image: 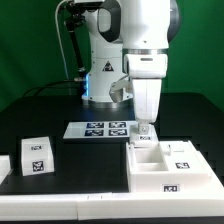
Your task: Assemble cabinet
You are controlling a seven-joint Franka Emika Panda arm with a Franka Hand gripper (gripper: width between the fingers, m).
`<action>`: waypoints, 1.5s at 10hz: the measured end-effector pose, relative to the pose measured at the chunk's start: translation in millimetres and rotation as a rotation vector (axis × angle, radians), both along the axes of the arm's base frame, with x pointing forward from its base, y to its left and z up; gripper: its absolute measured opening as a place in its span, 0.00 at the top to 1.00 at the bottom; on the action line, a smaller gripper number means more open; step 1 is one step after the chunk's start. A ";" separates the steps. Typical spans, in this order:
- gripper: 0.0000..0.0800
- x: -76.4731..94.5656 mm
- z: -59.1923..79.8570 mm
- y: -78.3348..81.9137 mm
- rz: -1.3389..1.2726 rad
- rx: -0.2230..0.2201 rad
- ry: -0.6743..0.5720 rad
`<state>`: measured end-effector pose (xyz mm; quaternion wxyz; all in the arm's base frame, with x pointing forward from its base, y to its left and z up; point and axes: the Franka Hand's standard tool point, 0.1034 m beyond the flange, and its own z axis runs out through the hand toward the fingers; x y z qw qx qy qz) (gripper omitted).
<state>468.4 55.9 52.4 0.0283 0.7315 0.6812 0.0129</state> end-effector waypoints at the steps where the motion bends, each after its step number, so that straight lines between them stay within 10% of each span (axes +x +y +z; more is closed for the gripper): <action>1: 0.91 0.4 -0.7 -1.2 0.009 -0.006 0.011; 15: 0.91 52.4 3.0 -8.3 0.053 -0.026 0.008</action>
Offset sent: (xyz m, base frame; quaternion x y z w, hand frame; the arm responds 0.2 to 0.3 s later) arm 0.0193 0.0001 0.0003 0.0047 0.0017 -0.0227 0.9997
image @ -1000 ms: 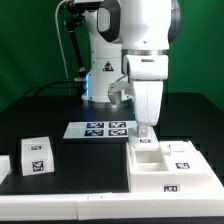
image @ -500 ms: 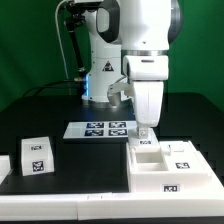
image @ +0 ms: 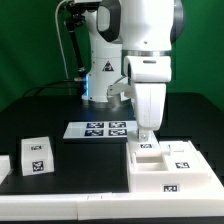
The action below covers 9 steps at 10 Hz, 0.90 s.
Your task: Assemble cabinet
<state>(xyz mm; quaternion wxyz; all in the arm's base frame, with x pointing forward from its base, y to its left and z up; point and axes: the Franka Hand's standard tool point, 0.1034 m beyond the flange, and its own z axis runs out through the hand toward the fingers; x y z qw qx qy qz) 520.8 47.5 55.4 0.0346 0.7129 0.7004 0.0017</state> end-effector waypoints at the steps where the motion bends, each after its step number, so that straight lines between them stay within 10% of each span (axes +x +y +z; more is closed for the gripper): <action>1: 0.91 7.4 0.3 -0.2 0.000 -0.004 0.003; 9: 0.91 57.8 2.2 0.1 0.020 -0.018 0.009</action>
Offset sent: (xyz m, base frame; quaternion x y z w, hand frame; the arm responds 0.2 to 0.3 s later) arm 0.0332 0.0103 -0.0059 -0.0002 0.0202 -0.0147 0.9997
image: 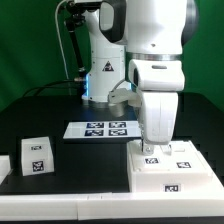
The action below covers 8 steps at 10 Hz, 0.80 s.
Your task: Assemble cabinet
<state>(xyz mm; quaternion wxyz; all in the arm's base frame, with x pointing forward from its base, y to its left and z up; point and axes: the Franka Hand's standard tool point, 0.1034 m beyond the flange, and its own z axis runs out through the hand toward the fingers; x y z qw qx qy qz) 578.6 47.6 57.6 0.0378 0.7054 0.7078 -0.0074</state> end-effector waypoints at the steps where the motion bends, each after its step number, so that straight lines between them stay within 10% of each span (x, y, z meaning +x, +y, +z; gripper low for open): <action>1: 0.91 1.8 0.2 0.5 0.000 -0.002 0.003; 8: 0.91 11.7 -0.6 1.0 0.002 -0.011 0.016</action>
Offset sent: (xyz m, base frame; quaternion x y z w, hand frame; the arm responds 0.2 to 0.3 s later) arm 0.0208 0.0182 -0.0120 0.0203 0.0265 -0.0365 0.9988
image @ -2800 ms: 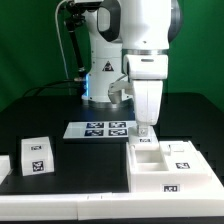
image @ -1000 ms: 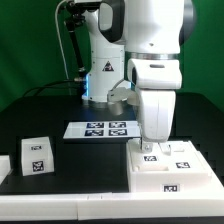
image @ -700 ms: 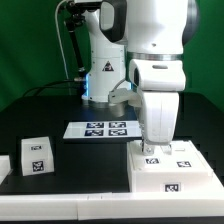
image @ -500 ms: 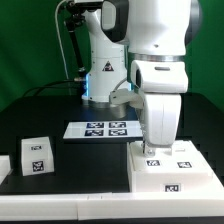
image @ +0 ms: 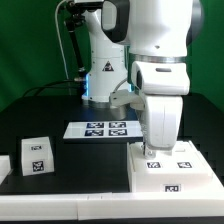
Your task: Assemble cabinet
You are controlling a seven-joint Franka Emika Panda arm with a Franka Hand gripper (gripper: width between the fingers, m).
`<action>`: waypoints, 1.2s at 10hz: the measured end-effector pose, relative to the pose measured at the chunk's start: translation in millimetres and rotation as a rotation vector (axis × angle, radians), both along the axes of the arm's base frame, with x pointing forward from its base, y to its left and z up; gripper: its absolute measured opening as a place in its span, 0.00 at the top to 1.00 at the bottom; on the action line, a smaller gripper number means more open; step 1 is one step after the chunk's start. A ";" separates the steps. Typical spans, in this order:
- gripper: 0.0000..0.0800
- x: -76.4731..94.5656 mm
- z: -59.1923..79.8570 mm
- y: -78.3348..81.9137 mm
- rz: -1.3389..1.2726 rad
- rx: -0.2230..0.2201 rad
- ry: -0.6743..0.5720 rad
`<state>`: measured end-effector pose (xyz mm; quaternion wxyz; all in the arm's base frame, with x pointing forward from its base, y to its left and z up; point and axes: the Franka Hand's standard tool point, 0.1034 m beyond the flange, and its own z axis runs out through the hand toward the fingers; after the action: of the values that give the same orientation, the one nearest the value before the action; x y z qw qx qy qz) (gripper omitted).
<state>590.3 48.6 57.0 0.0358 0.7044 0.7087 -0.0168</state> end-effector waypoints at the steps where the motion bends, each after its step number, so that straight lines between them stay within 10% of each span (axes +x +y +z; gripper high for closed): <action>1: 0.91 -0.6 0.6 0.6 -0.008 0.000 -0.003; 2: 0.91 -1.3 0.0 3.6 -0.017 0.005 -0.011; 4: 0.52 -1.9 0.4 4.6 -0.022 0.007 -0.016; 7: 0.30 -16.6 17.5 3.1 -0.088 0.021 -0.070; 8: 0.08 -33.2 26.1 4.7 -0.171 0.030 -0.092; 12: 0.00 -91.1 34.9 23.6 -0.337 0.076 -0.133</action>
Offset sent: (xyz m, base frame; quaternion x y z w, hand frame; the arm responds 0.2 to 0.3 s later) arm -0.0070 -0.0090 0.0067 -0.0150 -0.0315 0.0184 0.9992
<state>499.2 72.2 91.9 0.0527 0.8135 0.5769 0.0507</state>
